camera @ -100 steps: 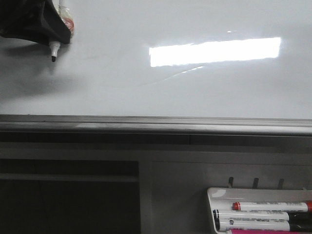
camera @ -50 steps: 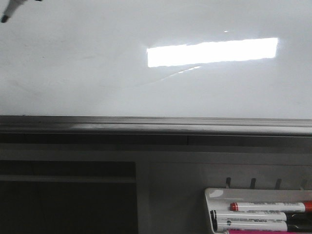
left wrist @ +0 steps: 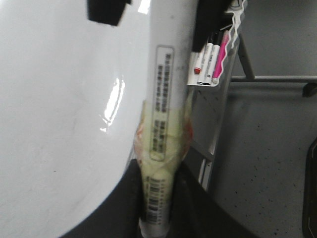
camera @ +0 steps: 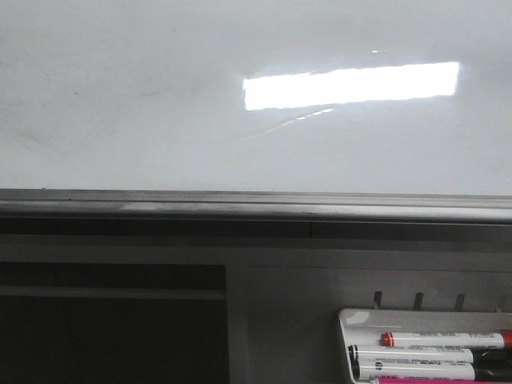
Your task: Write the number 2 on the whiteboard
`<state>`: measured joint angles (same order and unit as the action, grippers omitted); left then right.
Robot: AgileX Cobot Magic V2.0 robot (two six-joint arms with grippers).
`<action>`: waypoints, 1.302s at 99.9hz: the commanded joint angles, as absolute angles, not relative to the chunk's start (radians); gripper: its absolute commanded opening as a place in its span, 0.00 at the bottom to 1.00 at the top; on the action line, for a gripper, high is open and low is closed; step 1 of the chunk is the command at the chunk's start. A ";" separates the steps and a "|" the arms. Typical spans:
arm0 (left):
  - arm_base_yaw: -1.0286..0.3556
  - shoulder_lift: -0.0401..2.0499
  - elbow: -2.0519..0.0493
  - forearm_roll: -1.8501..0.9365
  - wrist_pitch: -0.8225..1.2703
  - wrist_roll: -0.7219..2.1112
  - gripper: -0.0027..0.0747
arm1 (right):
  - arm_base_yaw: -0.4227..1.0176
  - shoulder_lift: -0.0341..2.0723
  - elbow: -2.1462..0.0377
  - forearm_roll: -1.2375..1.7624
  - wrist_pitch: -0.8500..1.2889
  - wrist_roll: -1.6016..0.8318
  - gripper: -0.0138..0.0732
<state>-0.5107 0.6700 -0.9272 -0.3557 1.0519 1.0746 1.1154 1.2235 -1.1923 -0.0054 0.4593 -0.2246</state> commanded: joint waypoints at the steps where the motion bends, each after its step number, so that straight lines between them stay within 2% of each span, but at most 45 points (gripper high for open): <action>1: -0.518 0.671 -0.956 -0.380 1.034 1.075 0.01 | 1.131 1.205 -1.230 -0.012 0.359 -0.236 0.62; 30: -0.518 0.671 -0.956 -0.487 1.041 1.204 0.01 | 1.185 1.224 -1.230 -0.010 0.317 -0.236 0.62; 100: -0.518 0.671 -0.956 -0.516 1.040 1.205 0.01 | 1.185 1.291 -1.230 0.084 0.283 -0.236 0.61; 107: -0.518 0.671 -0.956 -0.516 1.040 1.205 0.01 | 1.185 1.293 -1.230 0.090 0.290 -0.236 0.56; 122: -0.518 0.671 -0.956 -0.517 1.040 1.205 0.01 | 1.185 1.295 -1.230 0.091 0.293 -0.236 0.35; 130: -0.518 0.671 -0.956 -0.517 1.040 1.205 0.01 | 1.185 1.295 -1.230 0.094 0.285 -0.236 0.27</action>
